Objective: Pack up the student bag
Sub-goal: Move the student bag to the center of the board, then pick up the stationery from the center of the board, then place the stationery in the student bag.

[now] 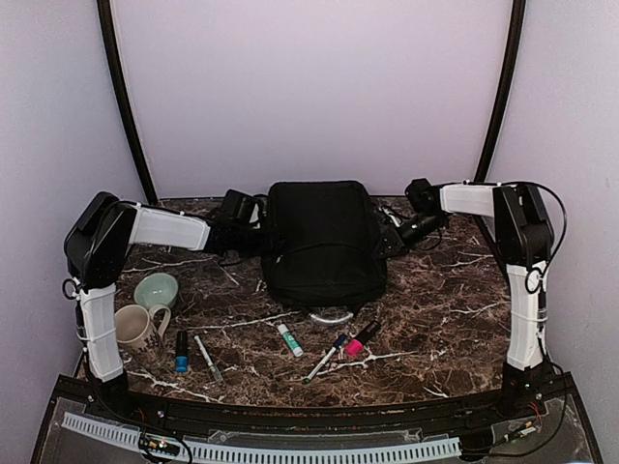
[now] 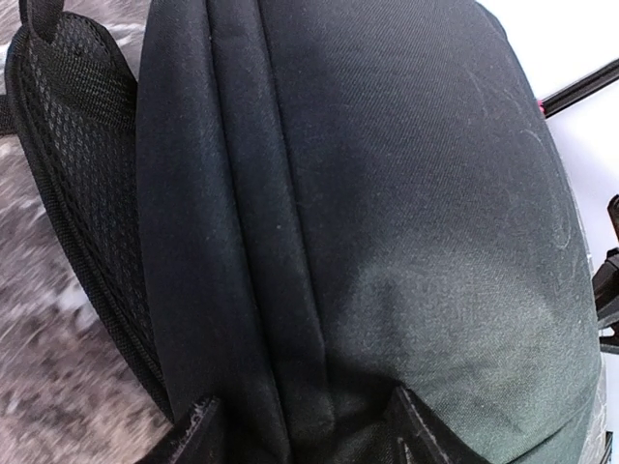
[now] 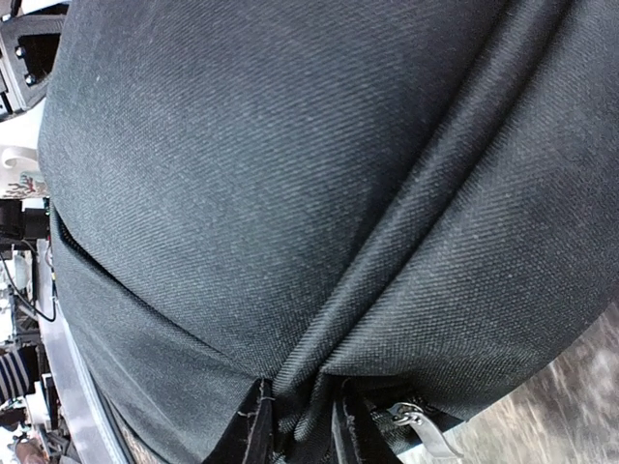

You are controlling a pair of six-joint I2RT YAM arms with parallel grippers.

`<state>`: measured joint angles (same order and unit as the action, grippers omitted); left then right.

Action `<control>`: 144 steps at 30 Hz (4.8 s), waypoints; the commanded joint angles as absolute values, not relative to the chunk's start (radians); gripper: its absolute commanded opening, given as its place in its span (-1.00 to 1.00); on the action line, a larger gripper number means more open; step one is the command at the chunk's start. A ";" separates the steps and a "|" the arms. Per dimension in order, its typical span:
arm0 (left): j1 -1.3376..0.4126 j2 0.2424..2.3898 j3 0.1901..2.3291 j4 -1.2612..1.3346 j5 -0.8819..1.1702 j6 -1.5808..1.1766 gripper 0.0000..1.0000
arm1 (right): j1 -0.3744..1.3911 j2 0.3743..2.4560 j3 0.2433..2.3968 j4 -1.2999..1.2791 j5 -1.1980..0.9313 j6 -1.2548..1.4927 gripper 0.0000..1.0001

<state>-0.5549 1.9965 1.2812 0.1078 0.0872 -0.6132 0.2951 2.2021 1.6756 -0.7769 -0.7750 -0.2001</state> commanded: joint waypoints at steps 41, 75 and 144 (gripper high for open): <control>-0.734 1.487 1.140 -0.105 0.011 0.183 0.26 | 0.709 1.440 1.032 -0.662 -0.401 -0.741 -0.10; -0.733 1.443 1.089 -0.136 0.000 0.161 0.26 | 0.951 1.846 1.146 -0.716 -0.090 -0.888 -0.23; -0.844 1.934 1.732 -0.113 0.212 0.193 -1.00 | 0.708 1.483 1.063 -0.270 0.022 -0.883 -0.57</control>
